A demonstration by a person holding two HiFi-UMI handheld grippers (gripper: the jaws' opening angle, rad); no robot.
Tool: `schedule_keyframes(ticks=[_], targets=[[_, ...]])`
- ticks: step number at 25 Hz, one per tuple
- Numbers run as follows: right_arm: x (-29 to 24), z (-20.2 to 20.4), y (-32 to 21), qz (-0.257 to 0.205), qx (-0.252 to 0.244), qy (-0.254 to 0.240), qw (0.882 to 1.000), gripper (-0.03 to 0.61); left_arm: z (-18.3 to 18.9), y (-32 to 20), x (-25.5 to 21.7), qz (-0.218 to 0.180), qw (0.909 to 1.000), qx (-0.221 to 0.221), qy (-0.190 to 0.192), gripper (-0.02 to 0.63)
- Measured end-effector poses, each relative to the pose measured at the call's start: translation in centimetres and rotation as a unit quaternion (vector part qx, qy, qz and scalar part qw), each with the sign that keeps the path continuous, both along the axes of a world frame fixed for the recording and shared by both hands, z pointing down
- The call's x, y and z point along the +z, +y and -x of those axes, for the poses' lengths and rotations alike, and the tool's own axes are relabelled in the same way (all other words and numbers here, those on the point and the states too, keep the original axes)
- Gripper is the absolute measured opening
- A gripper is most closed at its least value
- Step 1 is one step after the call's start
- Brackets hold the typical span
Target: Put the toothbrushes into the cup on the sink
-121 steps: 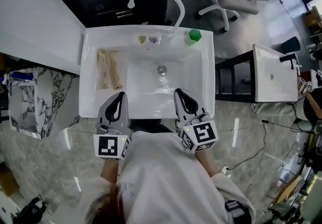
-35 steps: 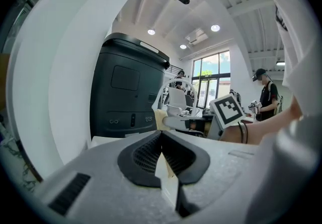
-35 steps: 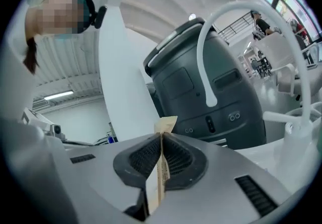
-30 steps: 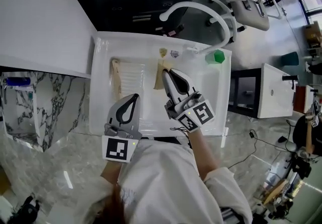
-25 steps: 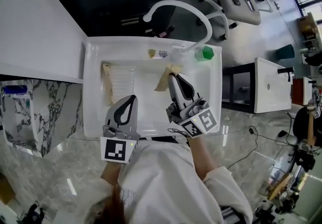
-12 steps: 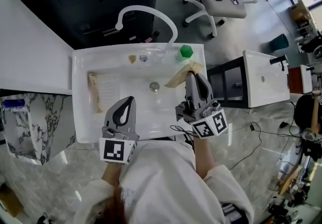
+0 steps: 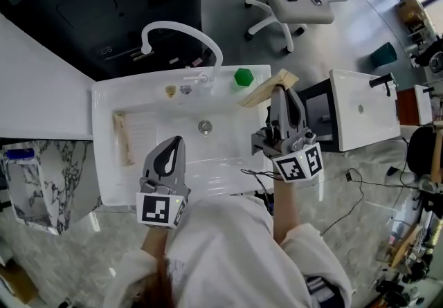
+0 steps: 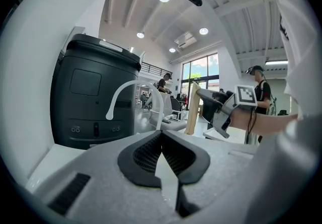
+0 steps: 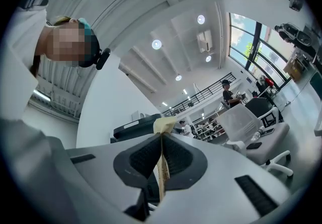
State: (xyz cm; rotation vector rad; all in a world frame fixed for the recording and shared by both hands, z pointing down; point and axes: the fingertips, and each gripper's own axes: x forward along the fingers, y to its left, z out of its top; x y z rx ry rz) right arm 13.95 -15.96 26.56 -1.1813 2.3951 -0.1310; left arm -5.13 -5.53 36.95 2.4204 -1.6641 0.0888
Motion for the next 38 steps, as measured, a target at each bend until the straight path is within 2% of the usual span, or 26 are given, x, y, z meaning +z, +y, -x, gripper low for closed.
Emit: schedule_keyframes(ticks=[9, 19, 27, 38], targets=[[0.0, -1.6, -6.3, -0.017, 0.013, 0.011, 1.000, 0.020, -1.2, -2.8, 1.3, 0.026, 0.9997, -0.001, 0.001, 0.012], [4.5, -1.1, -11.7, 0.007, 0.007, 0.021, 1.000, 0.020, -2.2, -5.4, 3.8, 0.066, 0.9977, 0.013, 0.002, 0.014], [8.7, -1.0, -13.4, 0.032, 0.010, 0.036, 0.999, 0.020, -2.1, -6.2, 5.6, 0.091, 0.9958, 0.013, 0.001, 0.012], [13.5, 0.1, -13.7, 0.054, 0.001, 0.071, 0.996, 0.020, -2.4, -6.3, 6.3, 0.100, 0.9948, 0.016, 0.001, 0.014]])
